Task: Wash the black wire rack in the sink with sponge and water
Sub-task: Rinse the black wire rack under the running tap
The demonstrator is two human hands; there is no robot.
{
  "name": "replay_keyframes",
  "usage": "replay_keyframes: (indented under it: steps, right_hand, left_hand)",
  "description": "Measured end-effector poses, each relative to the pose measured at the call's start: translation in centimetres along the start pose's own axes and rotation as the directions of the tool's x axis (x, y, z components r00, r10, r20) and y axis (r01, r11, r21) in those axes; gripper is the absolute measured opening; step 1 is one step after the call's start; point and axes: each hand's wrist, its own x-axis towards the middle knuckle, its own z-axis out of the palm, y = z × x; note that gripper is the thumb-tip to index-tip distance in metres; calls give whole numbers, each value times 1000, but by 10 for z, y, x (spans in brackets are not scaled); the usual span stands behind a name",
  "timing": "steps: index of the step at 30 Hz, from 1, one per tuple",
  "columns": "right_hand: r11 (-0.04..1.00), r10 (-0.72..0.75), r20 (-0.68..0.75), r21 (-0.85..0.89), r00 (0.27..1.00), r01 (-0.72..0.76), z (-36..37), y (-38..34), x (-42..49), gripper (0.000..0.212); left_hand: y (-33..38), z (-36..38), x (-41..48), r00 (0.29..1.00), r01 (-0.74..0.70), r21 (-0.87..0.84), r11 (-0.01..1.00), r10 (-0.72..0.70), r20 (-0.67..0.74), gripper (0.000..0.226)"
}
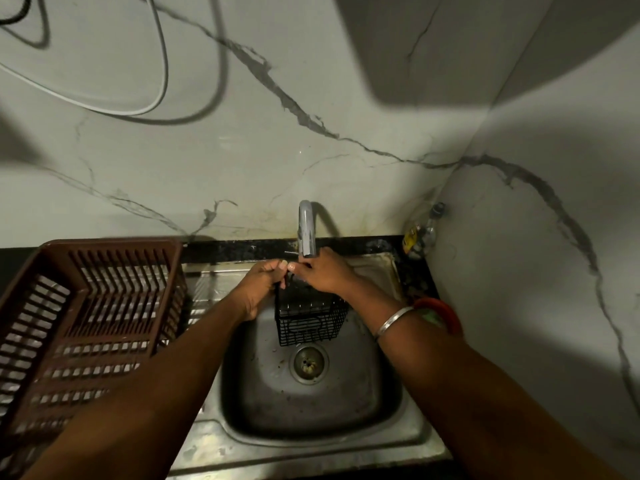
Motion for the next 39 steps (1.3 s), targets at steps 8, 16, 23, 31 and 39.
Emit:
replay_keyframes:
  steps: [8, 16, 23, 31, 39]
  right_hand:
    - [992, 54, -95, 115, 994, -43, -10, 12, -6, 56]
    - [996, 2, -22, 85, 1000, 0, 4, 1, -8, 25]
    - [900, 65, -3, 432, 998, -58, -9, 19, -11, 16]
    - [891, 111, -47, 448, 993, -79, 4, -4, -12, 35]
    - [860, 97, 22, 501, 995, -95, -6, 12, -18, 34]
  left_hand:
    - [-6, -13, -2, 1000, 10, -84, 996, -13, -29, 28]
    - [4, -7, 9, 998, -36, 344, 938, 18, 55, 34]
    - [-2, -10, 10, 999, -9, 344, 939, 20, -30, 29]
    - [16, 1, -1, 999, 10, 361, 933, -20, 26, 34]
    - [5, -5, -4, 999, 28, 258, 966, -37, 29, 36]
